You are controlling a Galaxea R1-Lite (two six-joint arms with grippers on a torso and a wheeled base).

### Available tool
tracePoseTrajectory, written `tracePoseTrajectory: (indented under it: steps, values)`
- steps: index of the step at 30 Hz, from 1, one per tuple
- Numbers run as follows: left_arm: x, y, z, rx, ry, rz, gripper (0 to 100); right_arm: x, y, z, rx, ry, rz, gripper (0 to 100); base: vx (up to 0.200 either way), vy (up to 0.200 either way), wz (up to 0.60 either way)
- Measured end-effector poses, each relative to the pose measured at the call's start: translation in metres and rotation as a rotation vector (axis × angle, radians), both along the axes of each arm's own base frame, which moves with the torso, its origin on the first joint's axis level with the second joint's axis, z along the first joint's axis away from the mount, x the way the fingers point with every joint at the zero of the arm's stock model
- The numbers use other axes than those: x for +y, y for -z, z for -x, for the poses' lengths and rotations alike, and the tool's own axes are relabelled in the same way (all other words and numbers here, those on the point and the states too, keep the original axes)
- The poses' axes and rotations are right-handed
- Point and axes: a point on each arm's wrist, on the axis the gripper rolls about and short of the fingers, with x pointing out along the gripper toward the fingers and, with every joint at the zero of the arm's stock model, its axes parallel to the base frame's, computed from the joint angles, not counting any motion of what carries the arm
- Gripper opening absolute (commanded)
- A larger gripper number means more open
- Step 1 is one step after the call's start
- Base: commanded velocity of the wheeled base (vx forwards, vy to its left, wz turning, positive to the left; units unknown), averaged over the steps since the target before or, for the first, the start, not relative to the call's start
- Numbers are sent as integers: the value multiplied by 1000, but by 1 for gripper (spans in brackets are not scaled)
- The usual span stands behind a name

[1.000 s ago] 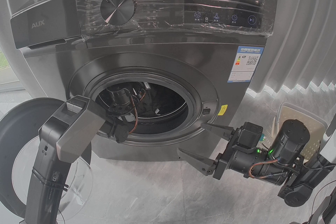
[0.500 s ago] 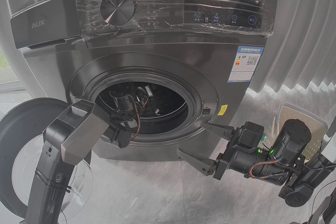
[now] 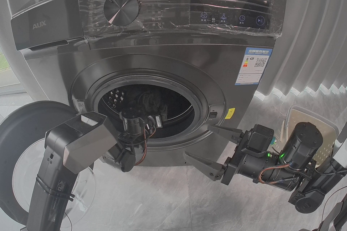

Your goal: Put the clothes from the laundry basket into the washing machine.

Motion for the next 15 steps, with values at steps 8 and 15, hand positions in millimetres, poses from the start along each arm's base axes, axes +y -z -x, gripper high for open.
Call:
tracePoseTrajectory:
  steps: [8,15]
  values:
    - [6,7,18,71,9,-47,100,0,-1,0,-3,0,-2,100,0,0,0]
    - [13,15,36,139,15,-105,100,0,-1,0,-4,0,-3,100,0,0,0]
